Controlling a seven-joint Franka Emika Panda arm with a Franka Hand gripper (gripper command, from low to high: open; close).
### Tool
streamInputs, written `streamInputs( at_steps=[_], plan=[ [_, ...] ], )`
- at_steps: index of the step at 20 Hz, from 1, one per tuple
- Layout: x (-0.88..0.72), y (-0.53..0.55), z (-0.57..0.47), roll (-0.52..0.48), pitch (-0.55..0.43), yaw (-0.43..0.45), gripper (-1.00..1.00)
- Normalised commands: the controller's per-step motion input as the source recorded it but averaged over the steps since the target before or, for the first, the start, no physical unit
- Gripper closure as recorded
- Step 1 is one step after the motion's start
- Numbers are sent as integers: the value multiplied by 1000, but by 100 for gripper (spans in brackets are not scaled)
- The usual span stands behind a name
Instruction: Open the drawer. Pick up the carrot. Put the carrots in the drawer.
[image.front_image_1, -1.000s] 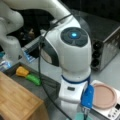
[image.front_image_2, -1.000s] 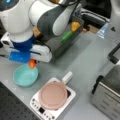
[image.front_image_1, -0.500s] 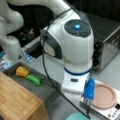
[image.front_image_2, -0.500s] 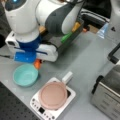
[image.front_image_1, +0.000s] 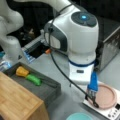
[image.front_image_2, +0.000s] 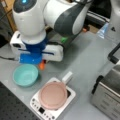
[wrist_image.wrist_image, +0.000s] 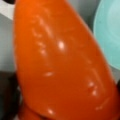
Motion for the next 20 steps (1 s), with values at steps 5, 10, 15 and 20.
streamInputs(
  at_steps=[5,10,15,20],
  plan=[
    [-367,23,-140,-156,-299,352,100],
    [-421,-126,-181,-39,-315,342,100],
    [-431,-248,-171,-23,-309,420,100],
    [-418,-258,-130,-7,-345,332,100]
  ],
)
